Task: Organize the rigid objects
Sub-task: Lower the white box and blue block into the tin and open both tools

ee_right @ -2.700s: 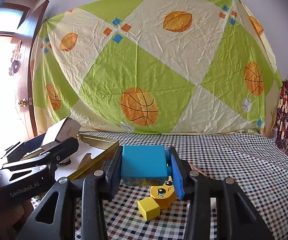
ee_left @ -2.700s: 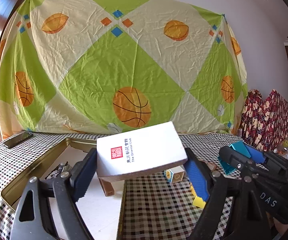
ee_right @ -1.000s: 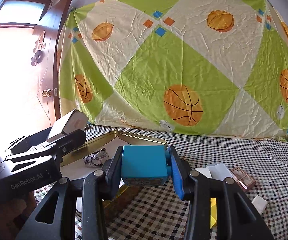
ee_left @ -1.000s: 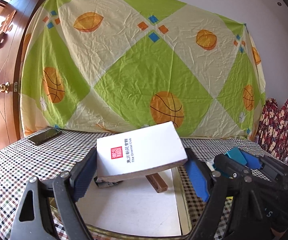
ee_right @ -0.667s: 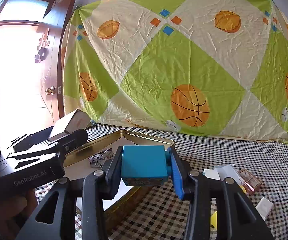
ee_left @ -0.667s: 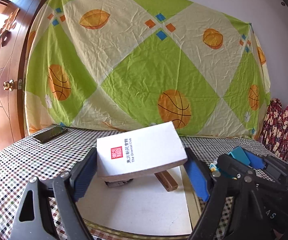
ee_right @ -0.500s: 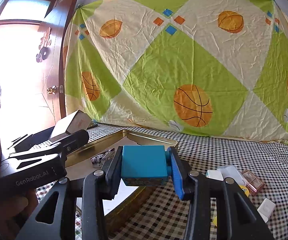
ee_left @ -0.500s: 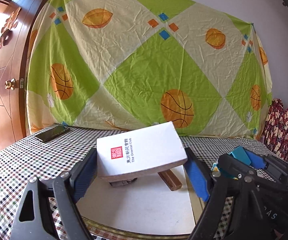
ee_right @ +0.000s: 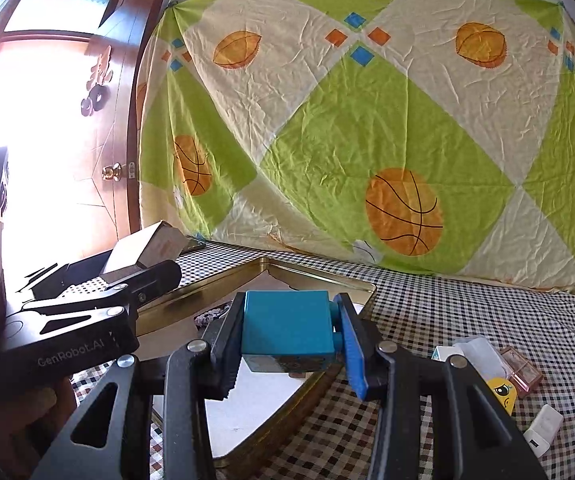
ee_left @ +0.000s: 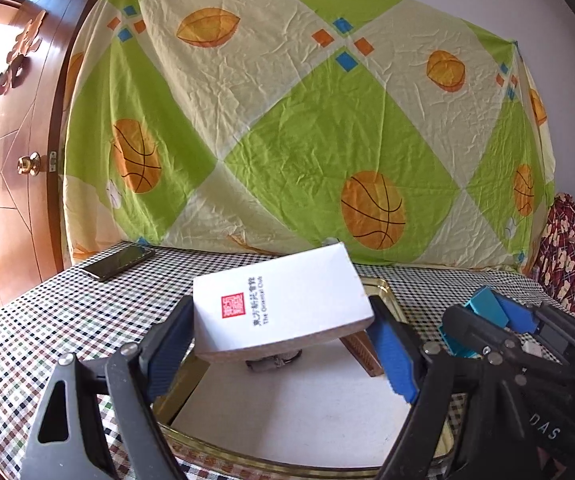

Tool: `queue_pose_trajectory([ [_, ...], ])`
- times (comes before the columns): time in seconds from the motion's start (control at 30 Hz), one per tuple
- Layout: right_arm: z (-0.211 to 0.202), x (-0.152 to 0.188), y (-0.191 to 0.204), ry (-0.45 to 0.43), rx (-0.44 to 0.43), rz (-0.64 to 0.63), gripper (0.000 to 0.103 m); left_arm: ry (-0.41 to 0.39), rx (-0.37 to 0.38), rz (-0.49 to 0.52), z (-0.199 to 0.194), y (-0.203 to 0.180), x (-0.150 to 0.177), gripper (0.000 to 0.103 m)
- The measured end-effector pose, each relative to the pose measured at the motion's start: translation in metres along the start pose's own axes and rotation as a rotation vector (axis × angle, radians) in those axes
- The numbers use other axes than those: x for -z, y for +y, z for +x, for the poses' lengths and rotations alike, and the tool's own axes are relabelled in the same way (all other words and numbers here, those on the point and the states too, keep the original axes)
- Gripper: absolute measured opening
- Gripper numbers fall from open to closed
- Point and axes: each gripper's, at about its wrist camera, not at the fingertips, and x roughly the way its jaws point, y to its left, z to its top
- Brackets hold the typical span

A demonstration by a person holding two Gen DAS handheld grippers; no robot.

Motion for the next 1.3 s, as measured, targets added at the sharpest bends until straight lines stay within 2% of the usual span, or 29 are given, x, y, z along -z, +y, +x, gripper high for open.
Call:
queue_pose_trajectory([
  [0.3, 0.015, -0.003, 0.013, 0.024, -0.021, -0.027, 0.045, 0.048, -0.016, 0.024, 0.015, 0.01, -0.002, 0.084],
  [0.83, 0.047, -0.024, 0.01, 0.076, -0.029, -0.043, 0.045, 0.147, 0.018, 0.044, 0.045, 0.019, -0.009, 0.084],
  [1.07, 0.074, -0.03, -0.005, 0.157, -0.034, 0.013, 0.045, 0.212, 0.03, 0.073, 0.062, 0.022, -0.013, 0.084],
  [1.3, 0.105, -0.024, -0.009, 0.281, -0.056, 0.056, 0.045, 0.278, 0.035, 0.114, 0.074, 0.019, -0.01, 0.084],
])
